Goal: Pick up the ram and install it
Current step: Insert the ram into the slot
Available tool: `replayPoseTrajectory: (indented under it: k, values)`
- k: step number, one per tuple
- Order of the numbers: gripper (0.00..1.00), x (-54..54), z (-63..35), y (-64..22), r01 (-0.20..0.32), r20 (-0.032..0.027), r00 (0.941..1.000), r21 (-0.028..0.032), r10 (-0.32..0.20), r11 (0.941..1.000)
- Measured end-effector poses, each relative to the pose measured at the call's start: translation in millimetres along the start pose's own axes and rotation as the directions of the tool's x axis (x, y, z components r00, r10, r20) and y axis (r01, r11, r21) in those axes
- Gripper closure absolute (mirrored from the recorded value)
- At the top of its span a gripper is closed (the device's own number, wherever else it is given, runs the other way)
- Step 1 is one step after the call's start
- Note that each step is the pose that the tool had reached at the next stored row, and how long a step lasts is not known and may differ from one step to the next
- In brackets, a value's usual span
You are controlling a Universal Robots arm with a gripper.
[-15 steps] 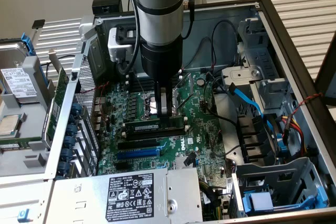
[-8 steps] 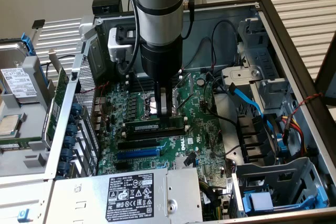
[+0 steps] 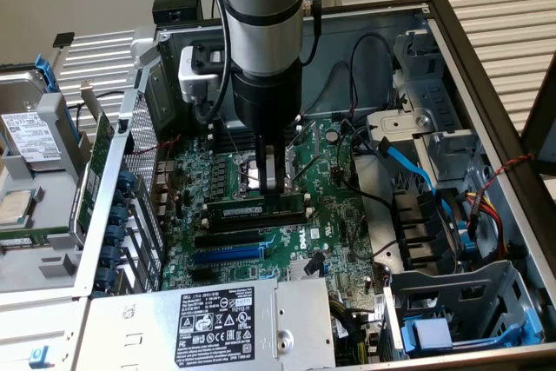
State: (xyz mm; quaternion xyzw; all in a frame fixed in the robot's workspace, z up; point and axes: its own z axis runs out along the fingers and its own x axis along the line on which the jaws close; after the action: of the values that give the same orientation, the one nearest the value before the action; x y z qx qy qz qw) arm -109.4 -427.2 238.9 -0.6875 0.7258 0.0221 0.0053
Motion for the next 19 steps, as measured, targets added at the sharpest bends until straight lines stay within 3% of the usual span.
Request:
replayPoseTrajectory:
  k: [19]
  values:
    - [0.88,0.2,4.1,0.2,0.0,0.0001,1.0,0.0023,0.0,1.0]
